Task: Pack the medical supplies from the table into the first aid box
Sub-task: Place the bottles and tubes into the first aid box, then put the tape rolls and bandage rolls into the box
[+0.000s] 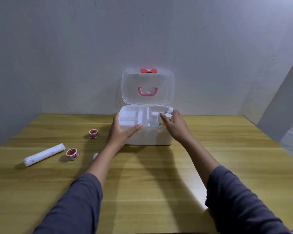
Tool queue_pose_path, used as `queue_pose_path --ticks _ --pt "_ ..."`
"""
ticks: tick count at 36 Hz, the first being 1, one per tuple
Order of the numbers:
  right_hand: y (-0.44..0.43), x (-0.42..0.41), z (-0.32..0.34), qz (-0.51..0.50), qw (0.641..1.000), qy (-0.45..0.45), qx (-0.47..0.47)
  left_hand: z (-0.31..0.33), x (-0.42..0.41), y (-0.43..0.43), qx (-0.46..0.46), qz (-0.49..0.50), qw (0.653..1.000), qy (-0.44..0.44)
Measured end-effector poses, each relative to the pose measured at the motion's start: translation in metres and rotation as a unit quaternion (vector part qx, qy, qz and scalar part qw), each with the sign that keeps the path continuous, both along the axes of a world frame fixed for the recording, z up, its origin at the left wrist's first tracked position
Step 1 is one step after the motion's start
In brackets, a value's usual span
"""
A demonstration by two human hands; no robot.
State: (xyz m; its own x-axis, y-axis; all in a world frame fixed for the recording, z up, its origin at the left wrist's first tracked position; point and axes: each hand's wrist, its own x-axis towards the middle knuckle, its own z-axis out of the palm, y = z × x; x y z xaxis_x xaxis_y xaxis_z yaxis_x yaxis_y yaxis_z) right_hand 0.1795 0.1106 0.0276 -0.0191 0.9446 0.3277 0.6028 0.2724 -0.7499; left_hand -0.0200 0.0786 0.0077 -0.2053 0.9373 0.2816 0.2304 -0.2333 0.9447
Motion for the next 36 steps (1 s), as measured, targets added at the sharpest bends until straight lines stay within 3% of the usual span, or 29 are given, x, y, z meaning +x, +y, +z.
queue_pose_path --ticks 18,28,32,36 --pt "0.013 0.002 -0.001 -0.017 0.999 -0.041 0.008 0.004 -0.003 -0.002 -0.038 -0.007 0.999 0.035" --pt "0.006 -0.002 0.002 -0.027 0.999 -0.019 0.004 0.003 -0.01 -0.006 -0.07 -0.001 0.994 0.078" --pt "0.005 -0.003 0.001 -0.036 0.999 -0.016 -0.005 0.001 -0.037 -0.016 -0.086 0.032 0.991 0.102" --pt "0.004 -0.007 0.001 -0.056 0.998 -0.011 -0.008 0.003 -0.079 -0.039 -0.043 0.135 0.982 0.123"
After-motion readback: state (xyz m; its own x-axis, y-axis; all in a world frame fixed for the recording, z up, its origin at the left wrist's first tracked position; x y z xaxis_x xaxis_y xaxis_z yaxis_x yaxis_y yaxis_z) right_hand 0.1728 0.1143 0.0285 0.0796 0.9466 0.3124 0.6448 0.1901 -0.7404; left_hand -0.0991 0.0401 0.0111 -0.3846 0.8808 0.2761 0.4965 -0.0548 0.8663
